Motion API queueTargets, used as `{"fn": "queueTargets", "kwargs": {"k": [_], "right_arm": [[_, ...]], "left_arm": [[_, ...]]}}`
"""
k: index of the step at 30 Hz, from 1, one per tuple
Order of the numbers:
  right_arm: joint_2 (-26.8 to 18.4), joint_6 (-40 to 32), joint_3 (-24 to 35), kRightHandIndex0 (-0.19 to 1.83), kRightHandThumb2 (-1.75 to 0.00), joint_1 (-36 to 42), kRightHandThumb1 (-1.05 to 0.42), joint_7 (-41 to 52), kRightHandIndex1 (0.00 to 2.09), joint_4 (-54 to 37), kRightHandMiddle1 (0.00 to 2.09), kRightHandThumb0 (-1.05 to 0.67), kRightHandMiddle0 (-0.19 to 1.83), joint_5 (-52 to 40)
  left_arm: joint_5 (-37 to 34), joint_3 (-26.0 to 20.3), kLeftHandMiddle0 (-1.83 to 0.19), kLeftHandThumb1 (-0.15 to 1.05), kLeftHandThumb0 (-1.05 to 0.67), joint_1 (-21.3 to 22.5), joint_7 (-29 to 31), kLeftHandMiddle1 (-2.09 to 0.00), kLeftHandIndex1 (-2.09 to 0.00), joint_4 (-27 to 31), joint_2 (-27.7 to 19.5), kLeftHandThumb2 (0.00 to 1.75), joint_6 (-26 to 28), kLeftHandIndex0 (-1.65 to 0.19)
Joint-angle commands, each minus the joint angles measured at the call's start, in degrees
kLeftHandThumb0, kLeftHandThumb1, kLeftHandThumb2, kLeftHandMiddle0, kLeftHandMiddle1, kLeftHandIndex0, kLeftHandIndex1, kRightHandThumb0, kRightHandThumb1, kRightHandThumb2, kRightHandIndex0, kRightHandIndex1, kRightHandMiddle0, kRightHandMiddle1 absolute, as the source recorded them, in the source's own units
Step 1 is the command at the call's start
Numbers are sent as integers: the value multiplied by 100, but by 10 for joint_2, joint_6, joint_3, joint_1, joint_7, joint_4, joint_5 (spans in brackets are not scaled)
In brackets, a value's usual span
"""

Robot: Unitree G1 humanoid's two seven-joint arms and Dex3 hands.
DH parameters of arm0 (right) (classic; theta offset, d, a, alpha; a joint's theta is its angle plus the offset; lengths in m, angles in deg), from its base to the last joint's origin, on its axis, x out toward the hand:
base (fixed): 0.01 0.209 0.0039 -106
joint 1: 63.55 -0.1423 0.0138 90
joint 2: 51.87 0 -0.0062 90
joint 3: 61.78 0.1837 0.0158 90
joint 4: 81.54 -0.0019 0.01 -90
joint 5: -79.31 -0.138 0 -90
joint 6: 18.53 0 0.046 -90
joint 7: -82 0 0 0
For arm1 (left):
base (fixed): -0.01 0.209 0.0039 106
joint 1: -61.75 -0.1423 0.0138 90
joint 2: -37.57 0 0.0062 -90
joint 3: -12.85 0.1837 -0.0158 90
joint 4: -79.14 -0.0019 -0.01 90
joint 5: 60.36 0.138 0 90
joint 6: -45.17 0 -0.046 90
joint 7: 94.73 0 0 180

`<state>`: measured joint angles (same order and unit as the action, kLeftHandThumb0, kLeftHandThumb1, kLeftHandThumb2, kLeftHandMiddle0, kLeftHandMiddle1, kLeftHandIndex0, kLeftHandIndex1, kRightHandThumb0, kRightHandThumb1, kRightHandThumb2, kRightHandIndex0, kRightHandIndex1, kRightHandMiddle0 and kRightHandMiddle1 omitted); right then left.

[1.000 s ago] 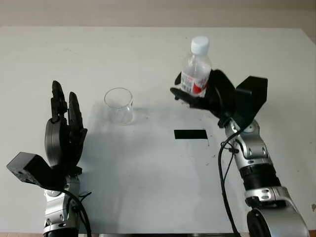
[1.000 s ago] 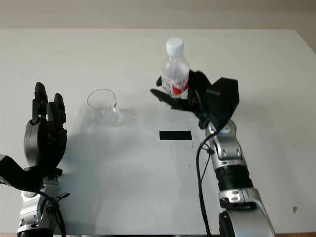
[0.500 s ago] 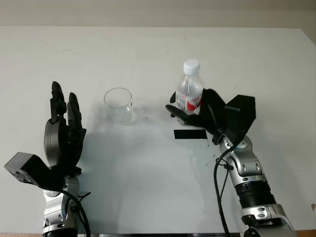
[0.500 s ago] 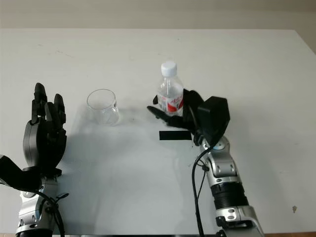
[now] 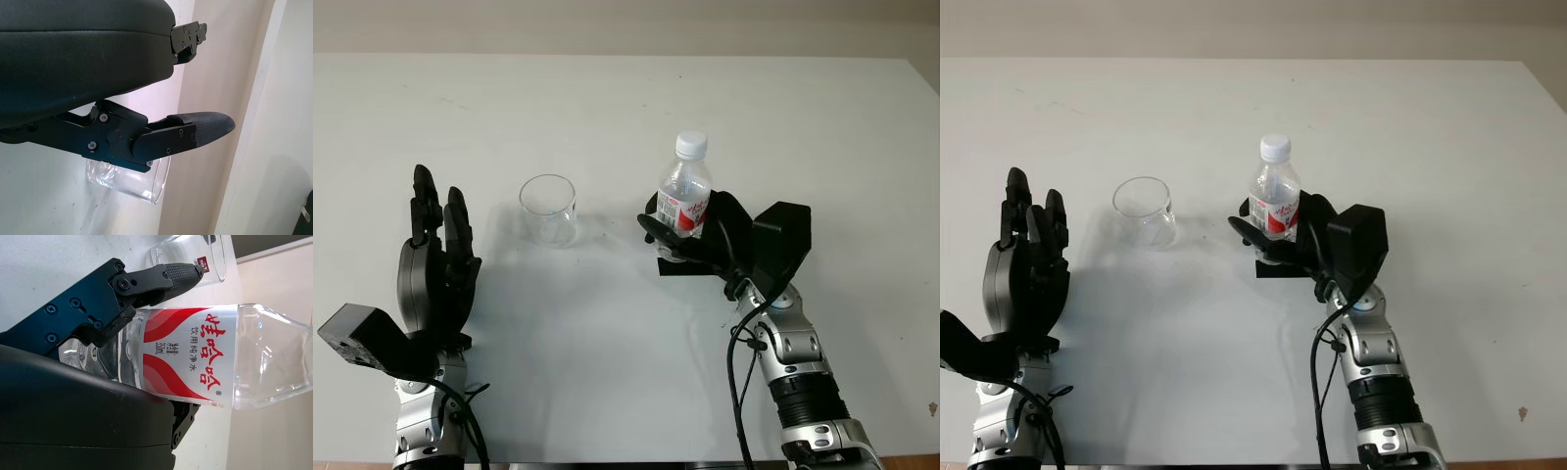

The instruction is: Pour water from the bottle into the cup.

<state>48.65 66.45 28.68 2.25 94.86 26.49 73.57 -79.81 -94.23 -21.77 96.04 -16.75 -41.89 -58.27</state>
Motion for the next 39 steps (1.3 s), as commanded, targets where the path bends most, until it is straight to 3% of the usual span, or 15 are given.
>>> {"fn": "queueTargets", "kwargs": {"k": [1,12,15,16,17,18,19,22,24,28,34,36,39], "right_arm": [[3,2,0,145,-50,20,-105,-1,209,6,209,-40,109,2],[-17,21,-4,139,-46,36,-105,11,209,0,209,-41,106,16],[-24,47,-9,113,-35,40,-105,15,209,15,209,-46,84,33],[-22,46,-6,60,-21,41,-104,17,208,19,207,-52,42,29],[-21,50,-2,31,-14,42,-104,25,207,25,204,-55,18,21],[-22,55,-2,13,-10,43,-103,32,193,30,190,-56,4,19],[-24,57,-3,1,-7,44,-101,39,164,32,160,-60,-4,18],[-33,66,-10,-3,-5,48,-99,46,93,37,94,-67,-6,31],[-35,74,-13,-1,-5,50,-98,45,61,41,69,-69,-6,40],[-37,80,-16,1,-5,55,-97,43,19,43,39,-73,-6,46],[-32,77,-13,-12,-5,63,-96,38,4,46,21,-74,-15,41],[-35,85,-15,-18,-5,64,-96,41,1,50,6,-78,-18,44],[-52,142,-23,-19,-6,66,-97,43,0,68,1,-87,-19,66]], "left_arm": [[-1,-4,12,105,-66,-16,2,-5,-2,-5,-3,58,2,19],[-5,-7,12,105,-65,-14,6,-5,-1,-9,-10,59,1,19],[-7,-7,12,105,-65,-15,9,-5,-2,-9,-12,58,2,19],[-7,-8,12,105,-65,-15,9,-5,-2,-8,-12,58,2,19],[-7,-8,12,105,-65,-15,8,-5,-2,-7,-12,59,3,19],[-6,-8,12,105,-65,-16,7,-5,-2,-6,-13,59,4,19],[-5,-8,12,105,-65,-16,6,-5,-3,-5,-13,59,5,19],[-4,-8,12,105,-65,-18,4,-5,-3,-1,-13,59,7,19],[-4,-9,11,105,-65,-19,2,-6,-3,2,-13,59,10,19],[-11,-11,12,105,-64,-20,7,-5,-4,2,-14,58,11,19],[-9,-11,12,105,-64,-18,8,-5,-3,1,-16,59,13,19],[-9,-11,12,105,-64,-18,9,-5,-3,0,-17,59,13,19],[-10,-11,12,105,-64,-19,10,-5,-3,0,-18,60,13,19]]}}
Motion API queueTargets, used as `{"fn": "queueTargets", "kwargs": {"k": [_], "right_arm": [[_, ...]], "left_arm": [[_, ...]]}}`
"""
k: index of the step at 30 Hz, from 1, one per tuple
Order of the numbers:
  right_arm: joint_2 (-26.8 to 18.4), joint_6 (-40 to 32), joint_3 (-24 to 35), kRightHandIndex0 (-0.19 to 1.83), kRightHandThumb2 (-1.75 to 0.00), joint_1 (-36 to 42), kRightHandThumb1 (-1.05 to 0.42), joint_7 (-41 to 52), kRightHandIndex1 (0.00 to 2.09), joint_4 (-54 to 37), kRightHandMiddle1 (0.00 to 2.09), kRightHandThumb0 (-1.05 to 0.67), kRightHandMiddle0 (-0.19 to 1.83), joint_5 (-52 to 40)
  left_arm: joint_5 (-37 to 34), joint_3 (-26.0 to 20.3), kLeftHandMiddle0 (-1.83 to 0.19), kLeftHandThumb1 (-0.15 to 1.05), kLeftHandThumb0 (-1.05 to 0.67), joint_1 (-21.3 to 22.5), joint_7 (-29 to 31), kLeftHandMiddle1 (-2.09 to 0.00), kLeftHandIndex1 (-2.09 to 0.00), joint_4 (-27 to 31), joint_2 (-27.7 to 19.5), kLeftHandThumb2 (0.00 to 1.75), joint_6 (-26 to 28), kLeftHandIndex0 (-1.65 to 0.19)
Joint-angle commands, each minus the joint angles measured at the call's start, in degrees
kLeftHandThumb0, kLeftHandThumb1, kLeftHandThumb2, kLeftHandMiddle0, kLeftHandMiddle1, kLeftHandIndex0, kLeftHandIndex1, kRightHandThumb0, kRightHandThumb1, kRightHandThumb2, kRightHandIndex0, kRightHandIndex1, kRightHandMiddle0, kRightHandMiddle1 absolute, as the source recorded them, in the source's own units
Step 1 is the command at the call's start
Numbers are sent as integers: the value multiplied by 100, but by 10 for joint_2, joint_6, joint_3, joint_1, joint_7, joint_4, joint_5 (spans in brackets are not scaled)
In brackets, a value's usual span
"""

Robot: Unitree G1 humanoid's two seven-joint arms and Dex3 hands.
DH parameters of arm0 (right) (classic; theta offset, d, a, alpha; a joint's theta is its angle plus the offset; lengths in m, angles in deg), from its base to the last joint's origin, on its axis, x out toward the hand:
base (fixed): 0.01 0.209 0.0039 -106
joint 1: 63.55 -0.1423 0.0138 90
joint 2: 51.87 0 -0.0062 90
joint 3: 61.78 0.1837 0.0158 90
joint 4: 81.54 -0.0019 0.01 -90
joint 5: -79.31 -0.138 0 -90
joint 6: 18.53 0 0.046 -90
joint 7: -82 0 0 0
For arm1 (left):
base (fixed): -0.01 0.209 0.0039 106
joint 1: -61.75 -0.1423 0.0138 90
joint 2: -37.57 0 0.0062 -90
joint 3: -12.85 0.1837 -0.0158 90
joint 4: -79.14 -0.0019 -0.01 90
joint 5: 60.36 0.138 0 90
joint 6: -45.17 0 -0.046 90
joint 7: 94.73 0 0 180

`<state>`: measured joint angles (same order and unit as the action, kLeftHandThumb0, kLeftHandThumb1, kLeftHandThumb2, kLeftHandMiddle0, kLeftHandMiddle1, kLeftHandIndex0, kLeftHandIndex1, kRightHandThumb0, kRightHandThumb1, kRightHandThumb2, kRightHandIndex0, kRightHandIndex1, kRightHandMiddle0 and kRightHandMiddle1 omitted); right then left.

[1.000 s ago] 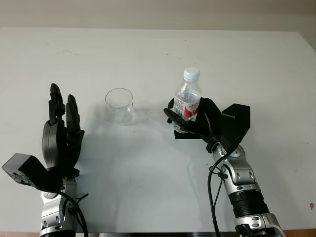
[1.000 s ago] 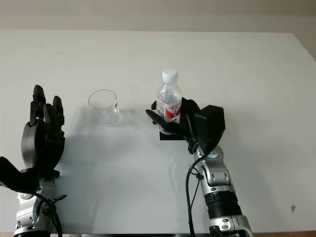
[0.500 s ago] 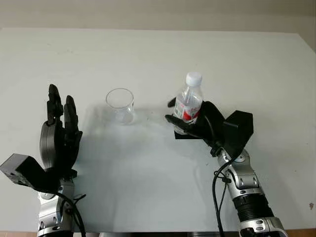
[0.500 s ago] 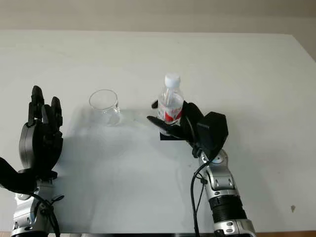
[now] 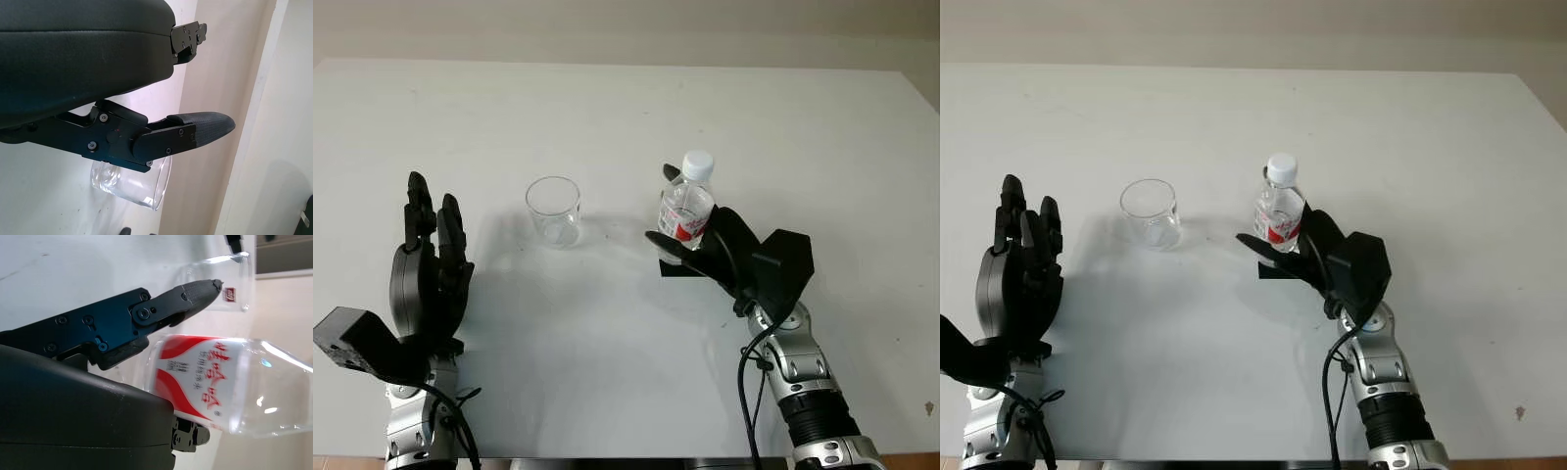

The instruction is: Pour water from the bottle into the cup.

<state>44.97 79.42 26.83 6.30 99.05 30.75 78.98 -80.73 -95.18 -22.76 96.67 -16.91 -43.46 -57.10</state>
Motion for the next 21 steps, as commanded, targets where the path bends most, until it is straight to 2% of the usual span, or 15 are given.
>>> {"fn": "queueTargets", "kwargs": {"k": [1,6,12,21], "right_arm": [[-21,36,-7,-19,-6,26,-98,-2,0,33,0,-91,-19,23],[-31,112,2,-19,-7,36,-101,-30,0,42,0,-101,-19,40],[-16,150,24,-19,-6,57,-102,-64,0,10,0,-98,-19,19],[-5,137,35,-19,-5,57,-102,-85,0,-13,0,-96,-19,-2]], "left_arm": [[0,-2,12,105,-64,-10,2,-5,-3,3,-2,60,2,19],[2,-2,11,105,-64,-8,0,-6,-4,1,-2,58,-1,18],[4,-1,11,105,-65,-4,1,-6,-4,-6,-2,58,-4,19],[-1,-2,10,105,-65,-10,1,-6,-4,0,1,57,-3,18]]}}
